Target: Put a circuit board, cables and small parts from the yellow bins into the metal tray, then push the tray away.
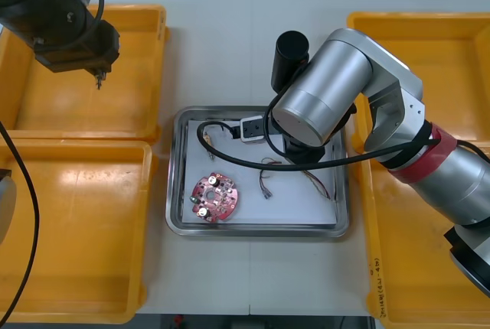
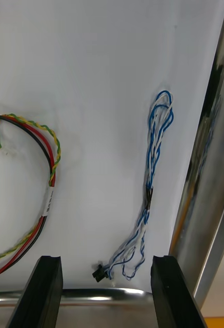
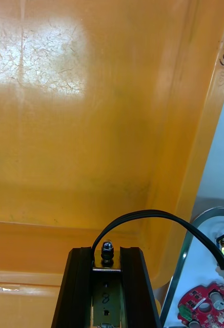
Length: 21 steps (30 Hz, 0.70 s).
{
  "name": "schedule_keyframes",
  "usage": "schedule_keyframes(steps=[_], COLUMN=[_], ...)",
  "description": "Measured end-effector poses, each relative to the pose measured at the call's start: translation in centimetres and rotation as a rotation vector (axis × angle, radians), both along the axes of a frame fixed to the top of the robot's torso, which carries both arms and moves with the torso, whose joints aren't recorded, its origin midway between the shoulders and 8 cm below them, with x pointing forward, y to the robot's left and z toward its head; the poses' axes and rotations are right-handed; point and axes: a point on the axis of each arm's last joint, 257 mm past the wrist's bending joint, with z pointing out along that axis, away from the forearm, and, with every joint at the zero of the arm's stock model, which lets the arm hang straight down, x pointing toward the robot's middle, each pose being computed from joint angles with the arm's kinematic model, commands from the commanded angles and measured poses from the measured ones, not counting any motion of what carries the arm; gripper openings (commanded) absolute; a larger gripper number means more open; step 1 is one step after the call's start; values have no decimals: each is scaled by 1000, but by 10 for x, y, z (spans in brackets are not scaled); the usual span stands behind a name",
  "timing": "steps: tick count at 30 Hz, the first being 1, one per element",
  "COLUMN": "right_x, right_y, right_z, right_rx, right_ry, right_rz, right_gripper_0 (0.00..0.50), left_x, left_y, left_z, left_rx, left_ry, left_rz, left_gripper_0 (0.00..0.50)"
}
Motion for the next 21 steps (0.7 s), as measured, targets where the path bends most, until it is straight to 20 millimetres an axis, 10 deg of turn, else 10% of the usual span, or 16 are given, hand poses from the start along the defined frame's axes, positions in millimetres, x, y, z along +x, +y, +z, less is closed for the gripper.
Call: schedule_keyframes(steps=[8, 21], right_x=[-24, -10], right_y=[-13, -6], right_z=[29, 99], right_rx=[-22, 407], right_ry=[12, -71], right_rz=[-53, -419], right_gripper_0=[500, 500], left_x=[-1, -10], left_y=[-6, -48], left_z=[2, 8], left_rx=[-10, 31], left_ry=[-5, -34], left_rz=[-18, -160], left_gripper_0=[3, 4])
